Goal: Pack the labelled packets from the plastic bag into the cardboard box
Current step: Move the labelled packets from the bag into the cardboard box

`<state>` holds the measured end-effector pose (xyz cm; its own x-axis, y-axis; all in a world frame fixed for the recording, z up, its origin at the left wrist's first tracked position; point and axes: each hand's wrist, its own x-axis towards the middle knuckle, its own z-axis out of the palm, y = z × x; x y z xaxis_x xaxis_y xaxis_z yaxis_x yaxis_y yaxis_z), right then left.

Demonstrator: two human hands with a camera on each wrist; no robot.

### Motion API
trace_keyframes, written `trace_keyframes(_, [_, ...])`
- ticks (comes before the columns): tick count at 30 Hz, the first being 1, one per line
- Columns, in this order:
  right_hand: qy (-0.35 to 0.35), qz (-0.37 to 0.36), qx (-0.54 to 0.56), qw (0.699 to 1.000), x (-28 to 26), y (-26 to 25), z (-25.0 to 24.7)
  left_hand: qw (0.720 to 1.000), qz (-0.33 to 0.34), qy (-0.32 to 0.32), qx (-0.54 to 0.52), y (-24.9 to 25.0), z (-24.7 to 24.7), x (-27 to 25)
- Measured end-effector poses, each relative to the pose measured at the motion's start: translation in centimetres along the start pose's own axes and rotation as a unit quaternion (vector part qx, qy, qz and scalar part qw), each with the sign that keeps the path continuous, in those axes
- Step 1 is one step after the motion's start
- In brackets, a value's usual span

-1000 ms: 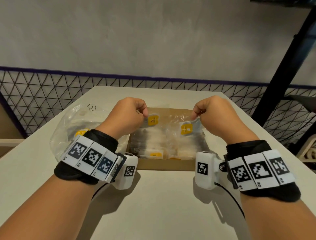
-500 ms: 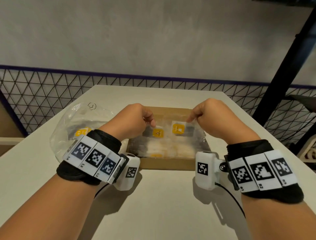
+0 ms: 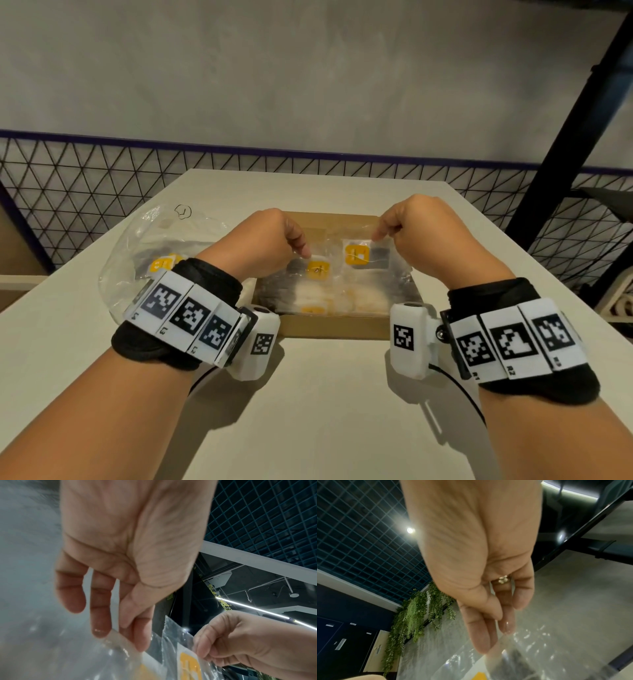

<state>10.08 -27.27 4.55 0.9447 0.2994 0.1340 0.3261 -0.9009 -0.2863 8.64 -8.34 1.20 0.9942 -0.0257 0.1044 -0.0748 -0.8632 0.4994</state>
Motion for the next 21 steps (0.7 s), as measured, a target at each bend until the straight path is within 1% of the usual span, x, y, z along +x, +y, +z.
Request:
trace_keyframes(2, [0.001, -0.016, -0.001, 1.0, -0.1, 0.1, 0.4, 1.0, -0.003, -0.025, 0.015, 0.0, 0.1, 0.0])
trace_keyframes(7, [-0.051, -0.044, -0.024, 0.997, 0.0, 0.3, 1.6, 0.996, -0.006, -0.085, 0.026, -0.3, 0.3, -0.2])
trace_keyframes(10, [-0.119, -0.038, -0.022, 0.992, -0.1, 0.6, 2.0, 0.993, -0.008, -0.109, 0.032, -0.3, 0.1, -0.4])
trace_keyframes(12, [-0.147, -0.036, -0.019, 0.988, -0.2, 0.6, 2.0, 0.991, -0.003, -0.124, 0.042, -0.2, 0.1, -0.4])
trace_keyframes(19, [-0.136, -0.041, -0.014, 0.99, -0.2, 0.6, 1.8, 0.98, -0.029, -0.195, 0.04, 0.4, 0.1, -0.8])
trace_keyframes(21, [-0.144, -0.037, -0.012, 0.989, -0.1, 0.6, 1.9, 0.976, -0.034, -0.21, 0.036, 0.6, 0.1, -1.0])
